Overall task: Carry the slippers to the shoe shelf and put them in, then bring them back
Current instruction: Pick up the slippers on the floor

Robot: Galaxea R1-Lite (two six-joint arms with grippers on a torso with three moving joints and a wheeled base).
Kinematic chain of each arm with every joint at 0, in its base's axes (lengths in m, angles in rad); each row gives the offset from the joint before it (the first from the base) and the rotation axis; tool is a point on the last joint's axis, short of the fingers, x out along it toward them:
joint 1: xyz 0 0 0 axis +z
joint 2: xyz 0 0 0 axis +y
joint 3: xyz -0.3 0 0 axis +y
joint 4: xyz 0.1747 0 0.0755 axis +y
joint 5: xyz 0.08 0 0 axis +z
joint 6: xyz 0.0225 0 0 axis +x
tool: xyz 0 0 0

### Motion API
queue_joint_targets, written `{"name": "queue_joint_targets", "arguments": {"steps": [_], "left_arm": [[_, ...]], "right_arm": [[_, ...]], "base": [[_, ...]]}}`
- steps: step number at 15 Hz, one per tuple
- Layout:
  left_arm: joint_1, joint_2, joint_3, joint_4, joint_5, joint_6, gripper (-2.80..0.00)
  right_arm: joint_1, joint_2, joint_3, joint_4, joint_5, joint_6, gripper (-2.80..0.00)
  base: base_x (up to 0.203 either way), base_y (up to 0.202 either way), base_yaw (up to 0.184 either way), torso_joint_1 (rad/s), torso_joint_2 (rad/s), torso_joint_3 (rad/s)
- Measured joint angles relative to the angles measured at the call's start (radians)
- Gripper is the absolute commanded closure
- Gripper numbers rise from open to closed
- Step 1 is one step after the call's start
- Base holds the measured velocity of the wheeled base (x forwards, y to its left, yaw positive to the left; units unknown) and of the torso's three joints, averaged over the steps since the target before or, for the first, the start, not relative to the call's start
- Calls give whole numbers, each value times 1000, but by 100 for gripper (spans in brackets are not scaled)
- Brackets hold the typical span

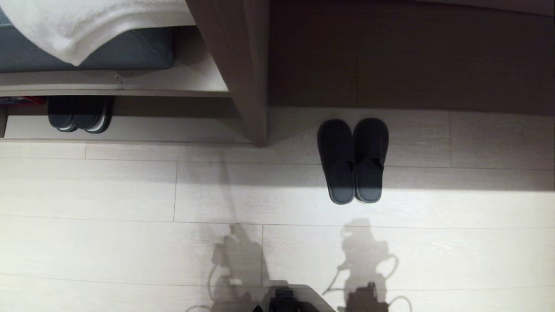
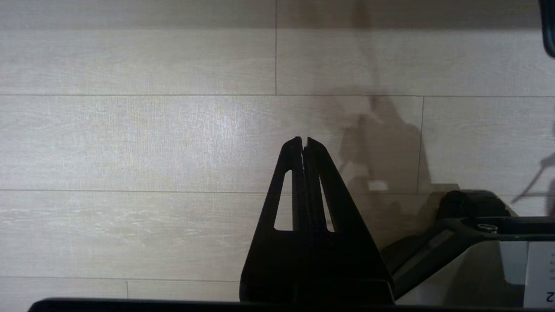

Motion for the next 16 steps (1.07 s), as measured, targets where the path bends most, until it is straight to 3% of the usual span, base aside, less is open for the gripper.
{"name": "queue_joint_targets", "arguments": {"steps": [16], "left_arm": [[0,0,-3,9,0,1,0]], "right_arm": [[0,0,0,1,2,-16,0]], "base": [[0,0,0,4,3,-198]]}}
